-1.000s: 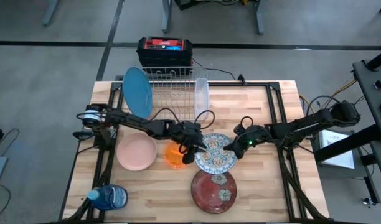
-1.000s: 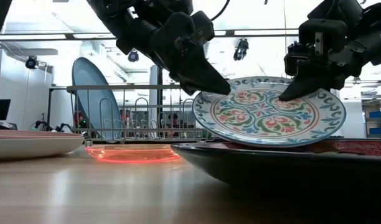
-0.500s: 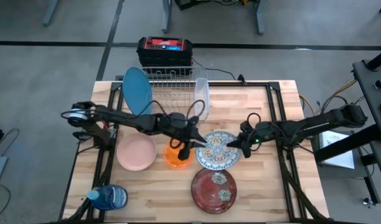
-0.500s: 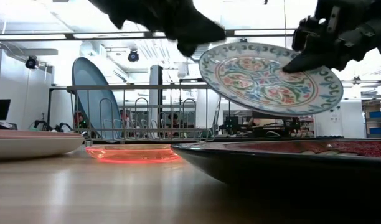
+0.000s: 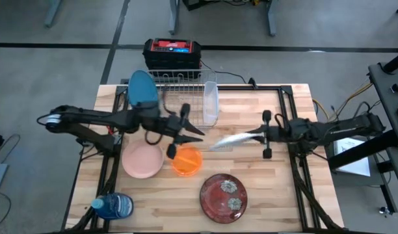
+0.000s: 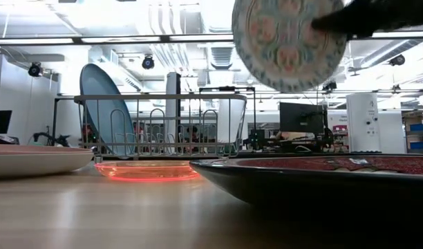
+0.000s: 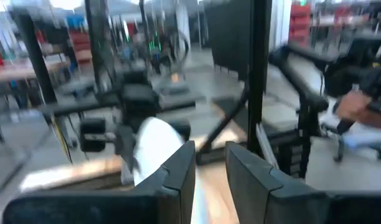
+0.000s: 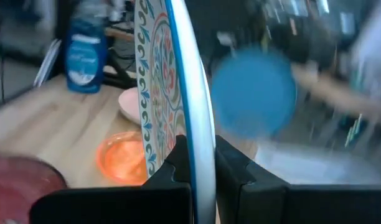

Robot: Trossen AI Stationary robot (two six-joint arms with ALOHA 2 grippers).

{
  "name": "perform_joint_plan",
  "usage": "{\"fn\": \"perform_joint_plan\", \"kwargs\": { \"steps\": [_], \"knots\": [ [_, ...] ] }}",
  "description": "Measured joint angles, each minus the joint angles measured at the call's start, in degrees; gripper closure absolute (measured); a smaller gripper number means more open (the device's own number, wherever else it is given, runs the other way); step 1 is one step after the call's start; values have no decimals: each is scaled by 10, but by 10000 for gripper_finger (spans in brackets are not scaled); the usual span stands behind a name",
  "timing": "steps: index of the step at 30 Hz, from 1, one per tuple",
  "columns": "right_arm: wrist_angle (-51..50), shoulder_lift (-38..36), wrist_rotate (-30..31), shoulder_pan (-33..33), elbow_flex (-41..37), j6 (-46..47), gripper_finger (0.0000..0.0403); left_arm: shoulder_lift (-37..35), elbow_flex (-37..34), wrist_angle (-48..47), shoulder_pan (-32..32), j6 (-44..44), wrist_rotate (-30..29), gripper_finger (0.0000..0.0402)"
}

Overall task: Sort dishes
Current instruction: Put the white plate in the dishwasher rack

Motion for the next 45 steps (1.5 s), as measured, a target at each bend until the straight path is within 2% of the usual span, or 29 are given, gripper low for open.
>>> {"fn": "perform_joint_plan", "kwargs": {
  "steps": [7,10,16,22,27,30,33,36,39,43,45],
  "knots": [
    [6,1,-91,47,33,-403,389,-69,0,12,0,-6,0,324],
    [3,9,-102,70,35,-549,389,-90,0,13,0,-3,0,324],
    [35,26,-95,101,47,-631,389,-117,0,9,0,36,-1,324],
    [54,89,-85,127,47,-712,389,-134,0,1,0,114,-5,324],
    [82,136,-36,130,58,-721,390,-135,0,-3,0,117,-5,324],
    [74,145,-5,130,77,-675,390,-133,0,-8,0,110,-10,324],
    [63,142,48,125,119,-611,390,-136,0,-8,0,109,-60,324],
    [-3,133,94,111,186,-548,390,-143,0,-8,0,112,-121,324],
    [-74,142,112,78,269,-431,390,-145,18,-9,1,116,-179,324],
    [-202,180,102,-7,425,-289,390,-142,67,-24,1,115,-199,324],
    [-287,213,68,-57,505,-237,390,-135,100,-53,1,108,-199,324]
  ]
}}
